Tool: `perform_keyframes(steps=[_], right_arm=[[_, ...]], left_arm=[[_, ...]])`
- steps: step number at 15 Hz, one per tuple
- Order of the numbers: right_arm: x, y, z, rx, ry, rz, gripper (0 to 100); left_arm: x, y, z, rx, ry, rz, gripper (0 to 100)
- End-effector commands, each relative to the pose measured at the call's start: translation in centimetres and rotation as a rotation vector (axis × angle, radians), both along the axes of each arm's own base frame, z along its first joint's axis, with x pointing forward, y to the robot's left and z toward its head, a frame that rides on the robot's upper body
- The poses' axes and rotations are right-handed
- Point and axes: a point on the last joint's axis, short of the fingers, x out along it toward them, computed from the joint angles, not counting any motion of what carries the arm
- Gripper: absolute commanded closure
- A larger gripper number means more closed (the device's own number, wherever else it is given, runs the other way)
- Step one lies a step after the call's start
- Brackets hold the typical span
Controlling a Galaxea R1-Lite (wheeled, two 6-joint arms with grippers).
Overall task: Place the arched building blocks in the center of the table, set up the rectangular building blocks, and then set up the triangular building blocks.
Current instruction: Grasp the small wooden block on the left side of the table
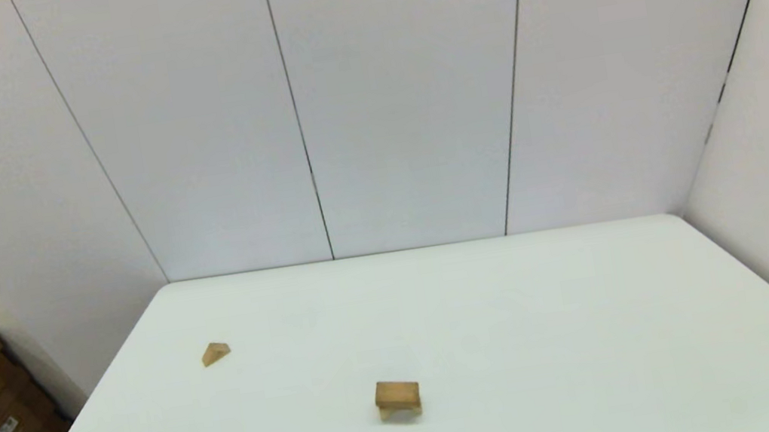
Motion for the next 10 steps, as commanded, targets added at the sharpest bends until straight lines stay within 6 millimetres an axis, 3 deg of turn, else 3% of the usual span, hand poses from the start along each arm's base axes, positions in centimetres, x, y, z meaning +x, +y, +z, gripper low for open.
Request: perform_keyframes(steps=[1, 10], right_arm=[[0.34, 0.00, -0.49, -0.030, -0.009, 0.005, 0], [0.34, -0.01, -0.49, 0.039, -0.007, -0.008, 0]], left_arm=[[0.01, 0.00, 0.00, 0.000, 0.002, 0.000, 0], [0.03, 0.00, -0.06, 0.025, 0.002, 0.000, 0]])
